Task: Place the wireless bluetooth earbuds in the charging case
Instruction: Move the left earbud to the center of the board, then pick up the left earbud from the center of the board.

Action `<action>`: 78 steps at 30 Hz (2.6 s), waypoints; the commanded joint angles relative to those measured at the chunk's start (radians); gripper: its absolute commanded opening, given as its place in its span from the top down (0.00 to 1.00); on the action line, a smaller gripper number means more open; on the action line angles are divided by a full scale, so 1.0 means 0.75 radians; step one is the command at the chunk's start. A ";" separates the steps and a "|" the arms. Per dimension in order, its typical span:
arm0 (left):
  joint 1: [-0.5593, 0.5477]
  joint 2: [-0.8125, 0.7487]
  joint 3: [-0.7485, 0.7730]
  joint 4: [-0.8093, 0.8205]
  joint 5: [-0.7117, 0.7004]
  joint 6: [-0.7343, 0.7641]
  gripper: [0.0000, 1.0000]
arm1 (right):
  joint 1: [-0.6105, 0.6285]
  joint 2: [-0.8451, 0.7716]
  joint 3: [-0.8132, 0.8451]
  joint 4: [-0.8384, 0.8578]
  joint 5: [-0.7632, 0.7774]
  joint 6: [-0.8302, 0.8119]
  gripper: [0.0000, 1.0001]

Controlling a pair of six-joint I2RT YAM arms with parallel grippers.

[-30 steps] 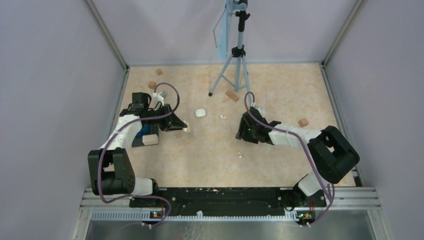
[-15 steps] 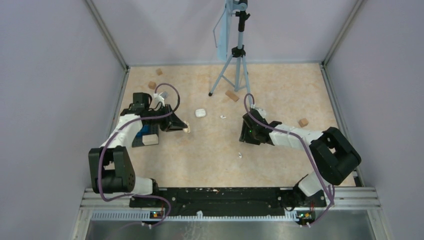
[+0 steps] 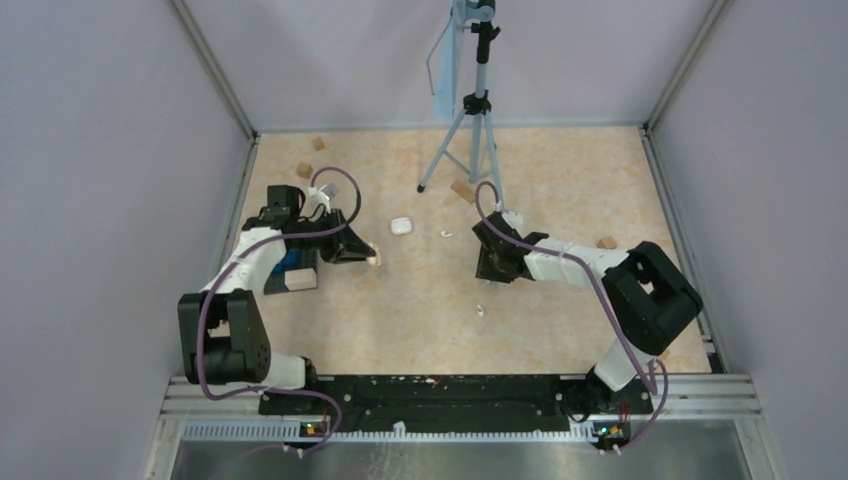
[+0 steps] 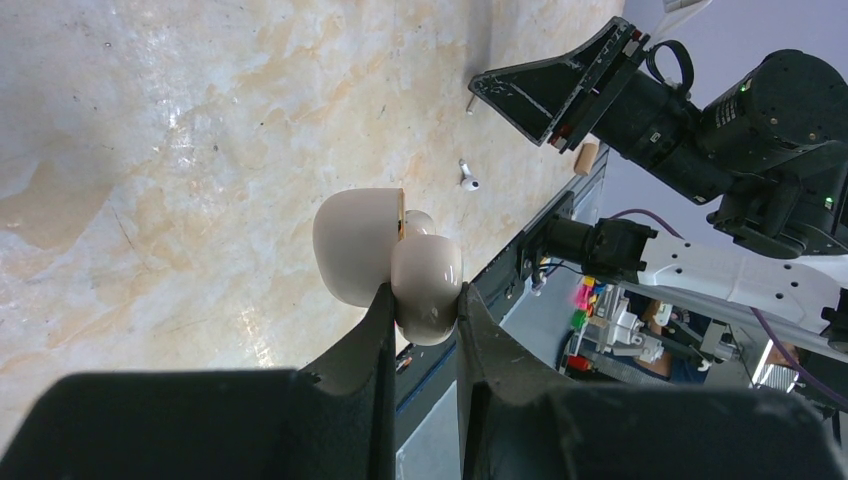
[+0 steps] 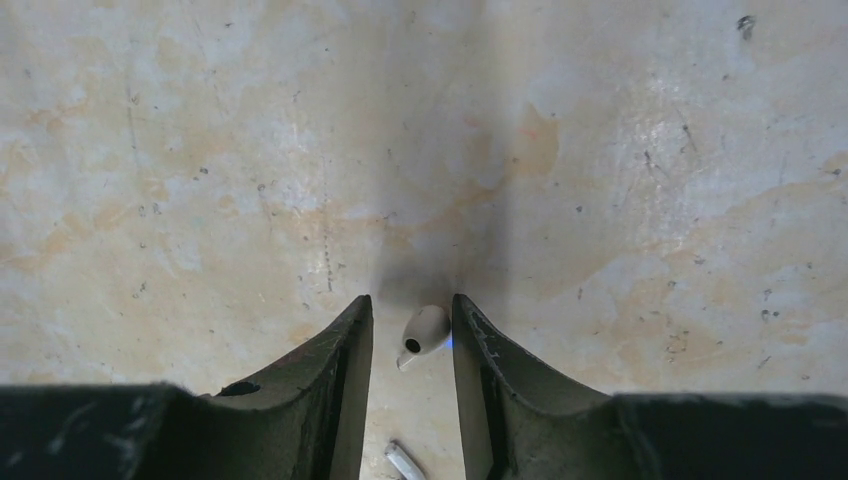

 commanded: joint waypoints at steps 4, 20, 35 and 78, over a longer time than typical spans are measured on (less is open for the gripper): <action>-0.007 0.011 0.030 0.038 0.037 0.021 1.00 | 0.073 0.086 0.098 -0.076 0.047 0.044 0.69; -0.011 0.014 0.003 0.060 0.044 0.017 1.00 | 0.107 0.020 0.105 -0.139 0.095 0.082 0.62; -0.015 0.023 -0.007 0.065 0.047 0.025 1.00 | 0.151 0.143 0.234 -0.271 0.144 0.160 0.79; -0.032 0.049 0.003 0.069 0.052 0.017 1.00 | 0.166 0.093 0.229 -0.295 0.147 0.000 0.69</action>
